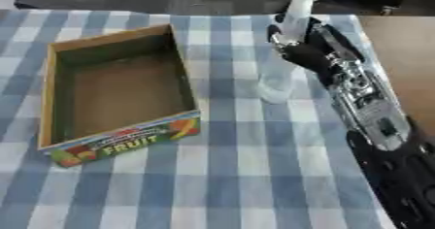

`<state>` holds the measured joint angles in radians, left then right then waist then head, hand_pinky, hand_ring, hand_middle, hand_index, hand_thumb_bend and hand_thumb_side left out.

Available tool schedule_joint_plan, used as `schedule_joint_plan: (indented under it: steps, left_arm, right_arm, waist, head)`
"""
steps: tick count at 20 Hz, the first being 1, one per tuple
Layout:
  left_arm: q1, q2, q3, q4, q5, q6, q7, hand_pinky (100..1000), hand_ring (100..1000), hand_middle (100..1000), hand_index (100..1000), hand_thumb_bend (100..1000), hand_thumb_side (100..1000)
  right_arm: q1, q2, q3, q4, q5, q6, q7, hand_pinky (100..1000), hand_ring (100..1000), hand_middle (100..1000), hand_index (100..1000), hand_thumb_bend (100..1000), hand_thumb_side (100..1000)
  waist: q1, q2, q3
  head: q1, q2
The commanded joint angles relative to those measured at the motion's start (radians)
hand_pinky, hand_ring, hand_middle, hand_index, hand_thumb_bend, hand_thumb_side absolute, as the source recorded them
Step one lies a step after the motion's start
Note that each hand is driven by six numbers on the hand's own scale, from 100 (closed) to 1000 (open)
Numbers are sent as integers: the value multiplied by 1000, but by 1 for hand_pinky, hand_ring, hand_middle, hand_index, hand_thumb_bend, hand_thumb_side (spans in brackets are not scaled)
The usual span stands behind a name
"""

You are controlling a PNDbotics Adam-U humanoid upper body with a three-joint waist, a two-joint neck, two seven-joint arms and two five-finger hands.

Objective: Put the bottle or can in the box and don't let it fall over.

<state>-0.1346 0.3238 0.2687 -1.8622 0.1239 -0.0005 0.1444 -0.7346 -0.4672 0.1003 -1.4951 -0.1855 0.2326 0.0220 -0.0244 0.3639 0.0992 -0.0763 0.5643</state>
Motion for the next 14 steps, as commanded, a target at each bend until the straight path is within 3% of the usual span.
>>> schedule_joint_plan:
  steps: [1,14]
  left_arm:
    - [-9,10,5,-25,2,-1,-2,1000,498,586,766,703,412]
    - [-13,7,5,-26,2,-2,-4,1000,498,586,766,700,412]
  right_arm:
    - [-18,-9,0,-3,9,-6,6,853,971,987,832,146,341]
    - [5,14,6,38,31,-42,20,854,974,1000,856,131,367]
  waist:
    - [2,-13,2]
    - [5,2,0]
  head:
    - [-2,-13]
    - [2,-19]
